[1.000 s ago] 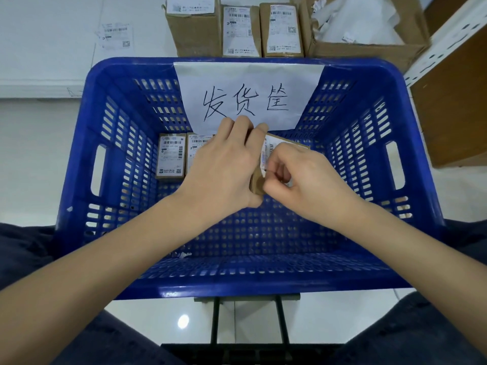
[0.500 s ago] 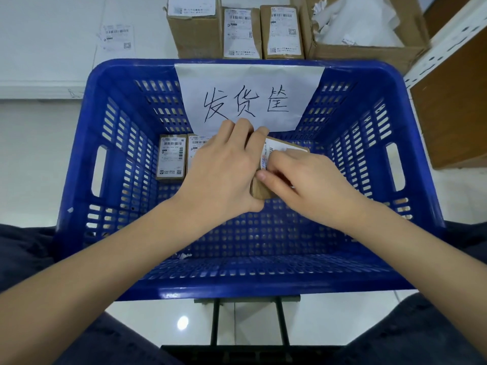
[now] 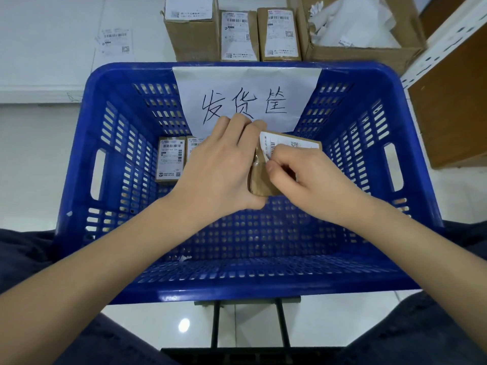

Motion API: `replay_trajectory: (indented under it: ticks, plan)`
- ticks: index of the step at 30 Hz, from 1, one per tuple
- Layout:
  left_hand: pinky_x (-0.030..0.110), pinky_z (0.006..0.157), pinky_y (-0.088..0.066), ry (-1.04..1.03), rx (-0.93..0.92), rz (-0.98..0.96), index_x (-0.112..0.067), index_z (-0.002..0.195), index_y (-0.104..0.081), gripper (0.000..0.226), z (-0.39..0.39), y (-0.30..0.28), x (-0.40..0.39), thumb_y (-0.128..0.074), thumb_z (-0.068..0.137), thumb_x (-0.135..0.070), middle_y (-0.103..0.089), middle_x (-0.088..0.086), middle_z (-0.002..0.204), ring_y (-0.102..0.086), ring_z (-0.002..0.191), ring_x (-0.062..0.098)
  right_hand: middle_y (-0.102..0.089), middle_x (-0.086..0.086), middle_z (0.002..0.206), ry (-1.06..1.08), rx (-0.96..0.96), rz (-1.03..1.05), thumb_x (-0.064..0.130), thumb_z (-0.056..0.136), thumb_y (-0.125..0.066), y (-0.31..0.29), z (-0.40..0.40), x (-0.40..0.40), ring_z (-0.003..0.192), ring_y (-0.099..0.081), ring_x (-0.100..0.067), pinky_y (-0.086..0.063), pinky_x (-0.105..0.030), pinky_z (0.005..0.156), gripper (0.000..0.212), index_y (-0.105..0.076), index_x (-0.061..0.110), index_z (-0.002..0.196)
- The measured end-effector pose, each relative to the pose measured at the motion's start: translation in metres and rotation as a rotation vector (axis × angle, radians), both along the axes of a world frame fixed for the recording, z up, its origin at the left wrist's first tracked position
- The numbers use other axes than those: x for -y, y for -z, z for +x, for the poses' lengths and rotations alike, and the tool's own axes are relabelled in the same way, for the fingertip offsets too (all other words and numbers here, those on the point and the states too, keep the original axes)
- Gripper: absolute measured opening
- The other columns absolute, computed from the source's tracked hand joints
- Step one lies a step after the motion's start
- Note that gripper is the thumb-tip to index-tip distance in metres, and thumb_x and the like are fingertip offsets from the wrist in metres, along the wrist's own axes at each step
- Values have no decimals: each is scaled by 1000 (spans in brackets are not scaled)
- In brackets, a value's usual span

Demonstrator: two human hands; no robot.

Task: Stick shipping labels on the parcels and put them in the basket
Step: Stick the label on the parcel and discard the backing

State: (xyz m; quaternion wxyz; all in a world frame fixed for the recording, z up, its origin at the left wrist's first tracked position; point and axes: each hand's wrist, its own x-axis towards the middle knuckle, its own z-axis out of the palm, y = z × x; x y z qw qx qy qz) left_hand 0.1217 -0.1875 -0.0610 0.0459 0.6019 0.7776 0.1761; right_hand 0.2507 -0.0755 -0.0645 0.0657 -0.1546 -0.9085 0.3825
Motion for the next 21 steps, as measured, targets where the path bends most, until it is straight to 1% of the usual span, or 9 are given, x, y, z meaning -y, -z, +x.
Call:
replay_trajectory:
  ticks: [2, 4, 7, 10, 12, 14, 18, 21]
  plan:
    - [33, 66, -45, 7, 12, 5, 4, 125, -52, 96, 0, 0, 0, -83, 44, -38, -56, 15, 110, -46, 98, 26, -44, 4, 55, 17, -12, 5, 28, 92, -40, -1, 0, 0, 54, -41, -15, -34, -27, 51, 33, -46, 8, 67]
    - [35, 77, -44, 24, 19, 12, 7, 129, -47, 101, 0, 1, 0, -82, 45, -37, -55, 18, 112, -45, 99, 28, -44, 4, 55, 23, -36, 48, 33, 93, -35, -1, 1, 0, 53, -42, -16, -35, -35, 52, 38, -46, 9, 66]
    - [33, 85, -36, 50, 19, 3, 10, 129, -46, 105, 1, 3, -1, -85, 41, -30, -54, 21, 112, -44, 100, 30, -40, 8, 51, 46, -65, 98, 45, 93, -28, -3, 2, -1, 51, -41, -14, -35, -35, 52, 49, -44, 11, 62]
    - [31, 87, -34, 66, 35, -7, 9, 126, -49, 102, 5, 4, 0, -85, 38, -28, -55, 20, 112, -39, 102, 26, -43, 7, 51, 73, -76, 237, 53, 92, -31, -4, 2, -2, 48, -41, -11, -35, -33, 49, 55, -49, 12, 60]
    - [32, 87, -35, 67, 43, -5, 9, 126, -49, 101, 4, 3, 0, -85, 39, -28, -55, 20, 113, -39, 102, 26, -45, 8, 53, 83, -84, 265, 52, 92, -33, -3, 1, -5, 48, -42, -11, -34, -31, 49, 52, -51, 12, 65]
    - [33, 87, -36, 67, 24, 2, 9, 126, -50, 100, 3, 2, 0, -84, 40, -28, -55, 20, 113, -40, 101, 26, -44, 8, 56, 57, -94, 290, 47, 93, -35, -2, 1, -7, 49, -41, -14, -33, -30, 49, 46, -50, 10, 69]
    - [35, 85, -39, 79, -22, -9, 9, 123, -52, 96, 3, 2, 1, -84, 40, -29, -57, 19, 111, -47, 99, 31, -37, 10, 57, 5, -84, 338, 40, 92, -36, -2, 0, -9, 49, -37, -15, -30, -28, 50, 33, -40, 16, 70]
    - [40, 83, -45, 100, -55, -25, 8, 123, -53, 94, 4, 3, 1, -83, 41, -30, -58, 18, 110, -52, 97, 34, -28, 14, 56, -27, -79, 351, 32, 90, -33, 0, -1, -7, 48, -36, -17, -30, -30, 49, 24, -34, 18, 71]
